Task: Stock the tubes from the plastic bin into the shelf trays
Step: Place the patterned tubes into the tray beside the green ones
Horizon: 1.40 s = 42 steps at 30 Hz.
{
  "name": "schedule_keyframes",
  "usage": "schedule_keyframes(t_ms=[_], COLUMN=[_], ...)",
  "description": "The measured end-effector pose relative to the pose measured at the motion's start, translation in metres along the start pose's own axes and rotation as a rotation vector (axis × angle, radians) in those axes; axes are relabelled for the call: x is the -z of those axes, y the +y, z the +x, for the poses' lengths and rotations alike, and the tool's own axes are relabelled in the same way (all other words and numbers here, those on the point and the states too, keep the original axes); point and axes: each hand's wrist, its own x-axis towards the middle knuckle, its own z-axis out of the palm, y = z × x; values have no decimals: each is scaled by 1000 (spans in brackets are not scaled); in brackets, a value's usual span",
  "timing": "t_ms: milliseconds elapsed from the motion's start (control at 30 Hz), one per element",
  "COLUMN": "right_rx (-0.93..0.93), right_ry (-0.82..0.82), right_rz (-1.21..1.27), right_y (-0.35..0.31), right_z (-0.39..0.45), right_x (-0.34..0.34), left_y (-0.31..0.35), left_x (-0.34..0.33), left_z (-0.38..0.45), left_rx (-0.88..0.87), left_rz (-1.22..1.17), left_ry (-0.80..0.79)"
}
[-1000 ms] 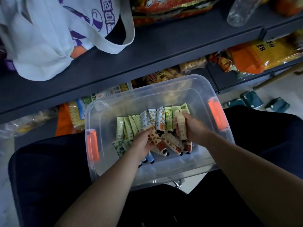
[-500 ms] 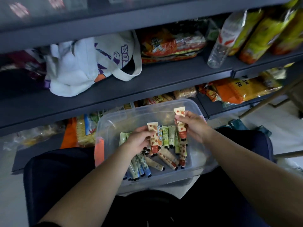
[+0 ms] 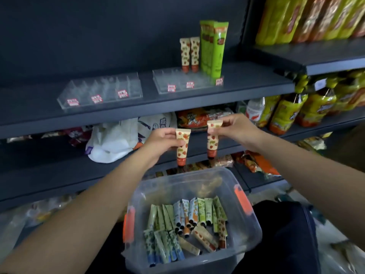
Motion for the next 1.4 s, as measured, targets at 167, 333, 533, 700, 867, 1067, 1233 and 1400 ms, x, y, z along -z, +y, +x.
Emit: schedule_keyframes(t_ms=[167,333,533,700,867,1067,1233,1400], right_rx=[187,319,375,396,365,328,316,297], right_ry=[-3,13,72,118,85,3,-44,-103], right_rz=[-238,-459,-805,-1043,-1171,-1265,-1312,-1349], right_y=[-82,-157,-213,-234,-233,-220,-212,-207], right_z=[14,34,71,106,149,185,203,214], right_x=[26,49,64,67,65,61,63,60], left_y=[74,143,202,223,225,208,200,197], left_x=[21,34,45,49,47,45,39,32], left_z=[7,19,56,96,130,164,179,190], left_rx=[-166,-358,-434,-417,-419,-399,-382,-391], left_rz=[201,213,268,396,418,399,430,455], left_ry=[16,121,231,272,280,278,281,280])
